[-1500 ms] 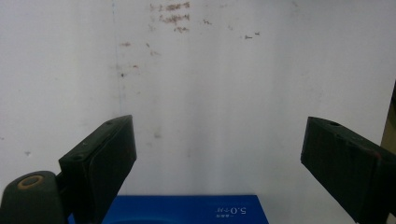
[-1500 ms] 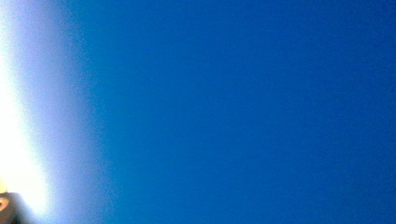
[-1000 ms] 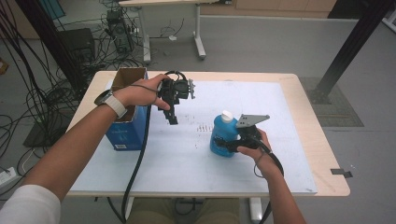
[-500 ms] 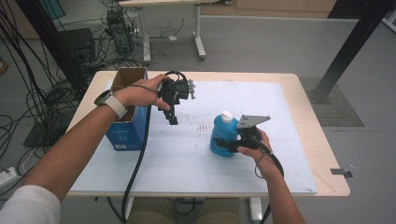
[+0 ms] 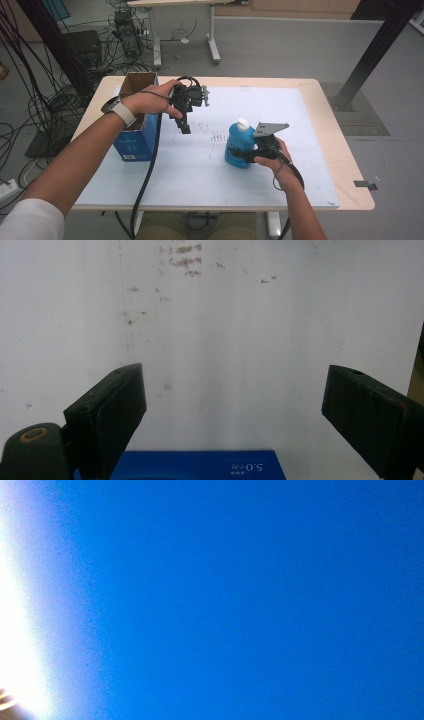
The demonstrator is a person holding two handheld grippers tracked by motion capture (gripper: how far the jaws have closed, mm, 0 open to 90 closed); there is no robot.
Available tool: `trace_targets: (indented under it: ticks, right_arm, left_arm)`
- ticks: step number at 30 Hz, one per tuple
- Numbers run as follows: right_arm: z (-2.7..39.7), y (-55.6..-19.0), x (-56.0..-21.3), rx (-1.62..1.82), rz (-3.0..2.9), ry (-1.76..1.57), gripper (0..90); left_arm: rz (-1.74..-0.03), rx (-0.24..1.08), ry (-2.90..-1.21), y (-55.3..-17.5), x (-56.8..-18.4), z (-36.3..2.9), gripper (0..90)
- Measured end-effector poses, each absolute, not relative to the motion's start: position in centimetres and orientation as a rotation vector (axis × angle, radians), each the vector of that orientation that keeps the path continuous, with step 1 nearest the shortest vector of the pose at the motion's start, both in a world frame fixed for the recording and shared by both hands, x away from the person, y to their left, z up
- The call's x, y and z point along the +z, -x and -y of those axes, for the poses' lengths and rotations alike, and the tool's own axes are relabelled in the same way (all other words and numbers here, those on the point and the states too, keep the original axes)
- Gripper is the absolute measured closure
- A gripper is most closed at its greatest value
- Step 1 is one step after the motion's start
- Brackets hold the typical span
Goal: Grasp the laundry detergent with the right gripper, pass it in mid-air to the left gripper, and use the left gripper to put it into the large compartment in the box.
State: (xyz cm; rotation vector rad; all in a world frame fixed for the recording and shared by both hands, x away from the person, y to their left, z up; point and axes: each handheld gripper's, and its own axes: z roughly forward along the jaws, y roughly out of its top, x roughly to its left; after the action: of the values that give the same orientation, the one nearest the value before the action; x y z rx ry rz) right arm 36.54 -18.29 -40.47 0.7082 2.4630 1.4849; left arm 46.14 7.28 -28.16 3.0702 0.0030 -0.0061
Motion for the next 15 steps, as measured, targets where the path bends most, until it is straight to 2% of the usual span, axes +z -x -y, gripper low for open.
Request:
trace_targets:
  ticks: [15]
  right_arm:
    - [18.33, -36.55, -40.52, 1.492, -2.460, -0.710, 42.0]
  left_arm:
    - [-0.002, -0.004, -3.073, -45.99, -27.95, -7.28, 10.9]
